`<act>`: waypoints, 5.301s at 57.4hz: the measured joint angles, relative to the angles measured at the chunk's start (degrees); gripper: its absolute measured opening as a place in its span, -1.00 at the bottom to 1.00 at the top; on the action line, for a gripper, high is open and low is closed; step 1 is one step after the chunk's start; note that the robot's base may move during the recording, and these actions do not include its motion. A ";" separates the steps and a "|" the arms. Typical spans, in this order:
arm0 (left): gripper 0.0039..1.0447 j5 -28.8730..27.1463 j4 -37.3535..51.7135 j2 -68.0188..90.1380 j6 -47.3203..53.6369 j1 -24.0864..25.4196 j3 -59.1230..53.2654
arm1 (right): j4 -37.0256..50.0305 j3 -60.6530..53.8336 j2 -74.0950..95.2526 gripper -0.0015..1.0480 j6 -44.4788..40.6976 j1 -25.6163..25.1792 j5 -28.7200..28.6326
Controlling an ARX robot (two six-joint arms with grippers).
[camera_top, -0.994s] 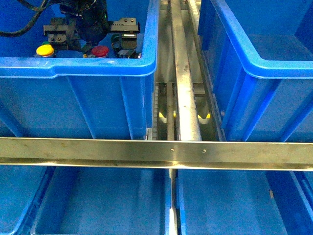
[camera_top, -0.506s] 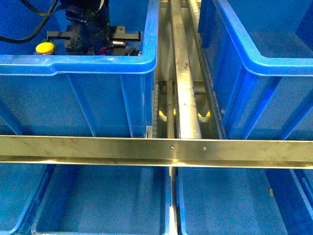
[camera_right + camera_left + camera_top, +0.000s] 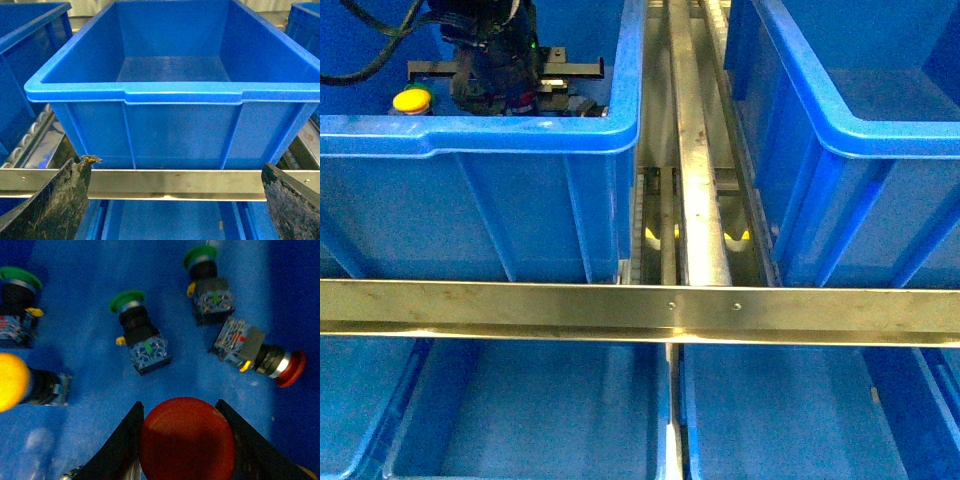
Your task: Pick red and yellow buttons and place in box
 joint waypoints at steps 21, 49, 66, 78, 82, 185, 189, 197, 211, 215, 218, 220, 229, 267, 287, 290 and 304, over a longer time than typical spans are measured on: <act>-0.36 14.49 8.04 -23.87 -5.73 12.26 -19.87 | 0.00 0.00 0.00 0.88 0.00 0.00 -0.02; -0.36 46.95 71.73 -23.37 -51.32 -1.03 -43.58 | 0.00 0.00 0.00 0.88 0.00 0.00 -0.02; -0.36 52.00 77.64 -17.05 -58.84 -9.57 -41.31 | 0.00 0.00 0.00 0.88 0.00 0.00 0.00; -0.36 51.19 74.73 -16.41 -58.38 -9.38 -38.03 | 0.00 0.00 0.00 0.88 0.00 0.00 -0.02; -0.36 51.30 73.85 -16.68 -58.10 -9.27 -37.94 | 0.02 0.00 0.00 0.88 -0.02 0.00 0.04; -0.36 47.28 69.53 -12.11 -56.06 -13.94 -27.74 | 60.59 38.64 77.11 0.88 73.75 29.57 19.30; -0.36 47.04 69.05 -11.52 -56.06 -14.21 -27.19 | 60.30 38.64 77.11 0.87 73.72 29.24 19.32; -0.37 46.60 68.32 -11.02 -56.11 -14.64 -26.62 | 59.14 38.62 77.11 0.41 73.55 28.70 19.80; -0.37 45.94 67.19 -10.78 -56.65 -15.39 -25.66 | 58.42 38.05 76.96 -0.29 73.50 27.45 20.02; -0.37 45.62 66.45 -10.58 -56.81 -15.65 -25.40 | 58.42 37.64 76.78 -0.34 73.50 27.04 19.91; -0.37 45.07 66.38 -10.49 -56.78 -15.85 -25.31 | 58.42 37.48 76.67 -0.35 73.50 26.75 19.82; -0.37 45.03 66.23 -10.47 -56.78 -15.93 -25.22 | 58.42 37.42 76.63 -0.35 73.44 26.56 19.65; -0.37 44.68 65.96 -10.40 -56.61 -16.20 -24.76 | 58.42 37.22 76.22 -0.36 73.29 25.97 19.45; 0.85 41.31 66.18 -19.50 -50.60 -10.75 -27.69 | 55.52 36.15 75.80 -0.37 70.14 17.68 13.92; 0.85 45.20 60.06 -39.45 -43.36 -0.72 -46.66 | 38.56 38.95 74.71 -0.37 38.93 14.10 -2.49; 0.85 45.03 57.57 -44.63 -40.81 0.59 -51.89 | 34.07 38.95 72.76 -0.37 30.21 12.85 -4.39; 0.85 43.08 46.80 -66.75 -34.77 3.98 -70.38 | 24.90 38.40 63.12 -0.37 12.20 10.97 -1.88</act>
